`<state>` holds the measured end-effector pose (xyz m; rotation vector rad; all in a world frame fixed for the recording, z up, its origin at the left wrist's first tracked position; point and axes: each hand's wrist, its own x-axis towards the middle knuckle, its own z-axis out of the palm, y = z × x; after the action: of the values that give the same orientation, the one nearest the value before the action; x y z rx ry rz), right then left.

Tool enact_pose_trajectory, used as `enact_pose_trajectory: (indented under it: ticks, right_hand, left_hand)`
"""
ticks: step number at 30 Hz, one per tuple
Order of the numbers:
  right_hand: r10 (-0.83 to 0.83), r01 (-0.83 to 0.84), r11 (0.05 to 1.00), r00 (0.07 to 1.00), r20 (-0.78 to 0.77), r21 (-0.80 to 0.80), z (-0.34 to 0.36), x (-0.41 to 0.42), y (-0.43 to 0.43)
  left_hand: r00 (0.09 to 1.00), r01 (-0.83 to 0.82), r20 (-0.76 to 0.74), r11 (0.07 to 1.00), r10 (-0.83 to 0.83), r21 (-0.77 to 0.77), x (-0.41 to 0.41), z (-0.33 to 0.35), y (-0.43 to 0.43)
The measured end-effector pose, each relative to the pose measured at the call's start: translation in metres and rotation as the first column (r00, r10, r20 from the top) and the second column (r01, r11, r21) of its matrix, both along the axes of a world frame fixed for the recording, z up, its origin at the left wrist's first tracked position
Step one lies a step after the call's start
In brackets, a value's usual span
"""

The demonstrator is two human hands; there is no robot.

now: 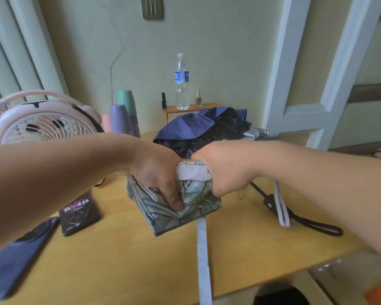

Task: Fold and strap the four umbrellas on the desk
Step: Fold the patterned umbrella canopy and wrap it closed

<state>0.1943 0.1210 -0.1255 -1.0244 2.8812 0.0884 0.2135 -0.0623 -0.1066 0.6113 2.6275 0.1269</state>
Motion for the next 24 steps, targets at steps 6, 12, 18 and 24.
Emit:
enact_pose_trajectory:
  ticks: [6, 12, 18, 24]
  right_hand:
    - [-0.092, 0.218, 0.969, 0.752, 0.653, -0.114, 0.009, -0.009, 0.019]
    - [-0.101, 0.12, 0.992, 0.915, 0.39, -0.025, 0.008, 0.002, 0.005]
    - [-0.058, 0.055, 0.998, 0.991, 0.116, 0.033, -0.013, 0.006, -0.012]
    - [-0.057, 0.198, 0.973, 0.705, 0.707, -0.12, -0.014, -0.011, 0.009]
  left_hand:
    - [0.592, 0.079, -0.734, 0.931, -0.332, -0.357, 0.031, -0.03, 0.021]
    - [0.792, 0.006, -0.592, 0.971, -0.15, -0.238, 0.019, -0.033, 0.021]
    - [0.988, -0.111, 0.111, 0.994, 0.109, 0.007, -0.001, -0.011, 0.014]
    - [0.711, 0.014, -0.652, 0.931, -0.265, -0.364, 0.026, -0.034, 0.041]
